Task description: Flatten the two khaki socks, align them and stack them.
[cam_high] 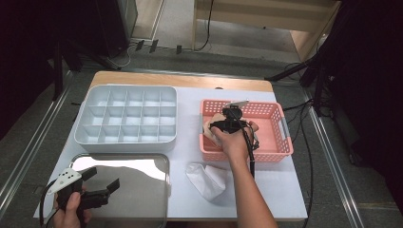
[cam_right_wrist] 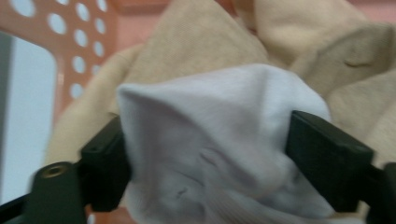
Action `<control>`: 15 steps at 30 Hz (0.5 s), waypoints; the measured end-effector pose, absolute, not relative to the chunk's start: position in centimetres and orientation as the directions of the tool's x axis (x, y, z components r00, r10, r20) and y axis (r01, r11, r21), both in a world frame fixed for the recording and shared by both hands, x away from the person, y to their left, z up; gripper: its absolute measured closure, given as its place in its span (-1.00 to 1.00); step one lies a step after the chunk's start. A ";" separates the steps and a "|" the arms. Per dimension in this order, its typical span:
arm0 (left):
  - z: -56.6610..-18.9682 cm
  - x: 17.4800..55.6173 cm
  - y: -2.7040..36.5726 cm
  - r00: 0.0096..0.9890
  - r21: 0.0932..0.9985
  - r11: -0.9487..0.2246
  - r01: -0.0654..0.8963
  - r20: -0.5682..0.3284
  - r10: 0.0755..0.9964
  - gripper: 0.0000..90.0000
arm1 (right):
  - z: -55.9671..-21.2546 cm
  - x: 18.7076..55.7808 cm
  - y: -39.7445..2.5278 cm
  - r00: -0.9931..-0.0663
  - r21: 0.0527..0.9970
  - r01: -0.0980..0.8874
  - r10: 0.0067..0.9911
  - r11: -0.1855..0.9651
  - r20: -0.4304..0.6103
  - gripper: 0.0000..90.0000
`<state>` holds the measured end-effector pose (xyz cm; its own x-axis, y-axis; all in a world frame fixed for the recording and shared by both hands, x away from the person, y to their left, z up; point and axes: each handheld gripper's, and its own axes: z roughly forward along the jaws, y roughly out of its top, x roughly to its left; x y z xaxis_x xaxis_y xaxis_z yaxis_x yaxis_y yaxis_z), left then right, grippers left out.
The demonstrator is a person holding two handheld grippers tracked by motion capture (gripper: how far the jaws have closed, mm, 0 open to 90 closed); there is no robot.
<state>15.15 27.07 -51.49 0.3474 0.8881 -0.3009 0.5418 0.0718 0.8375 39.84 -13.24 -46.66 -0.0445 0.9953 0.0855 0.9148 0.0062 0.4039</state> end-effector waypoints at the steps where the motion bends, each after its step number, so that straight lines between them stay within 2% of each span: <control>1: -51.5 15.2 27.1 0.347 0.837 0.072 0.542 -0.301 0.888 -1.00 | -46.6 39.8 -13.3 -0.047 0.399 0.917 0.996 0.012 0.079 -0.35; 2: -51.5 15.1 27.1 0.348 0.838 0.073 0.541 -0.302 0.888 -1.00 | -46.6 39.8 -13.5 -0.051 0.389 0.921 0.996 0.018 0.074 -0.27; 3: -51.5 15.1 27.1 0.349 0.838 0.073 0.541 -0.302 0.887 -1.00 | -46.6 39.8 -13.5 -0.056 0.382 0.924 0.996 0.025 0.071 -0.09; 5: -51.5 15.1 27.1 0.348 0.839 0.075 0.538 -0.302 0.888 -1.00 | -46.5 39.7 -13.7 -0.070 0.364 0.931 0.995 0.040 0.069 0.07; 6: -51.5 15.2 27.2 0.346 0.840 0.074 0.538 -0.300 0.889 -1.00 | -46.5 39.7 -13.8 -0.087 0.366 0.929 0.994 0.057 0.066 0.23; 7: -51.5 15.2 27.2 0.346 0.840 0.074 0.538 -0.300 0.889 -1.00 | -46.5 39.7 -13.8 -0.087 0.366 0.929 0.994 0.057 0.066 0.23; 8: -51.5 15.2 27.2 0.345 0.840 0.075 0.538 -0.301 0.889 -1.00 | -46.6 39.6 -14.0 -0.104 0.349 0.935 0.991 0.069 0.082 0.38; 11: -51.5 15.3 27.1 0.344 0.839 0.072 0.539 -0.297 0.891 -1.00 | -46.5 39.3 -14.4 -0.132 0.349 0.933 0.987 0.093 0.090 0.64; 15: -51.5 15.2 27.2 0.346 0.840 0.070 0.538 -0.296 0.890 -1.00 | -46.3 38.8 -15.1 -0.159 0.375 0.921 0.979 0.101 0.127 0.79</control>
<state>15.24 27.21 -51.48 0.3461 0.8903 -0.2959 0.5377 0.0702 0.8402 38.82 -15.05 -46.33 -0.1594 0.9790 0.1274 0.9215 0.1012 0.3751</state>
